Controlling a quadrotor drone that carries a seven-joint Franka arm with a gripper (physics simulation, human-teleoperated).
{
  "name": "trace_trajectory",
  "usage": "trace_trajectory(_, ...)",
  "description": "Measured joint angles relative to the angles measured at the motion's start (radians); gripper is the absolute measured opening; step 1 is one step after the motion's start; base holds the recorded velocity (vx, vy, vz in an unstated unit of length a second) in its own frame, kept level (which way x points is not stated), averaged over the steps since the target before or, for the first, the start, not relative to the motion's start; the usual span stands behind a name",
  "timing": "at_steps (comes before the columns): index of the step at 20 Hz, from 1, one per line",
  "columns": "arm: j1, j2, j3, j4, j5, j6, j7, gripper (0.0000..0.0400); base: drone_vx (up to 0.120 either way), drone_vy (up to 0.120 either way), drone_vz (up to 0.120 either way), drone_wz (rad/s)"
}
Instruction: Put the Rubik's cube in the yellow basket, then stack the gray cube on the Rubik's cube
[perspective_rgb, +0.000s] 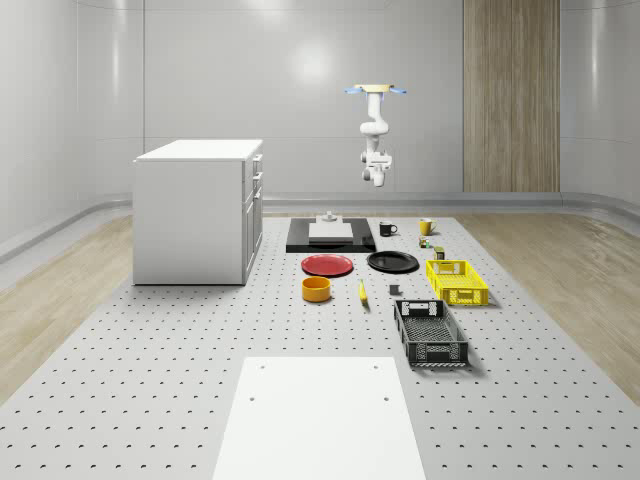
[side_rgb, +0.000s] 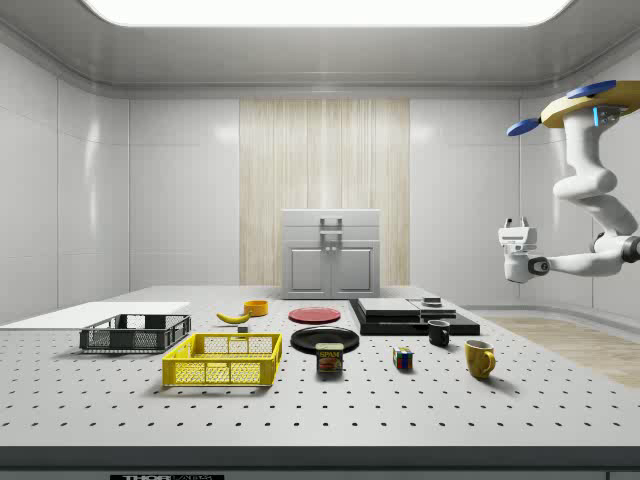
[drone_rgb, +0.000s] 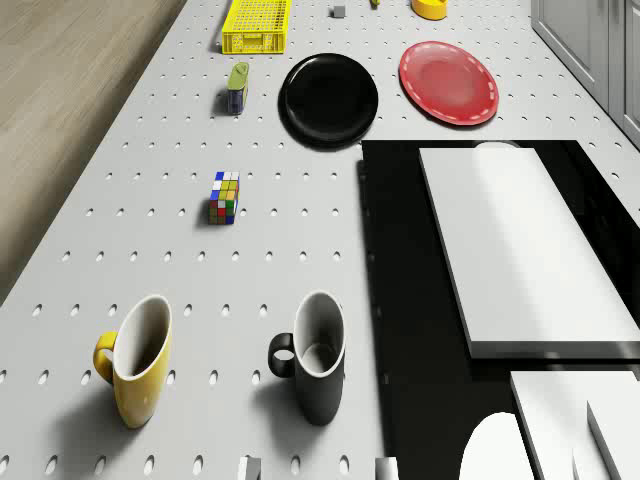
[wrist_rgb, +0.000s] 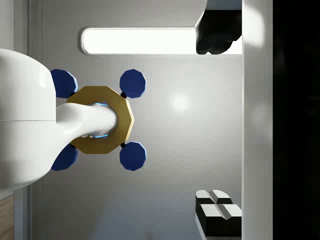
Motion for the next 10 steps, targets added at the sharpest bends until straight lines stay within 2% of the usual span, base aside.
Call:
trace_trajectory(2,-0.001,0.003,0.001,0.042,0.0,-0.037,-0.001,0.04,0.04,-0.08,0.0,0.0)
trace_trajectory(8,-0.003,0.04,0.002,0.17,0.001,-0.124,-0.002,0.04,0.12,-0.12,0.0,0.0)
trace_trajectory(10,-0.004,0.053,0.002,0.206,0.002,-0.145,-0.002,0.04,0.12,0.0,0.0,0.0)
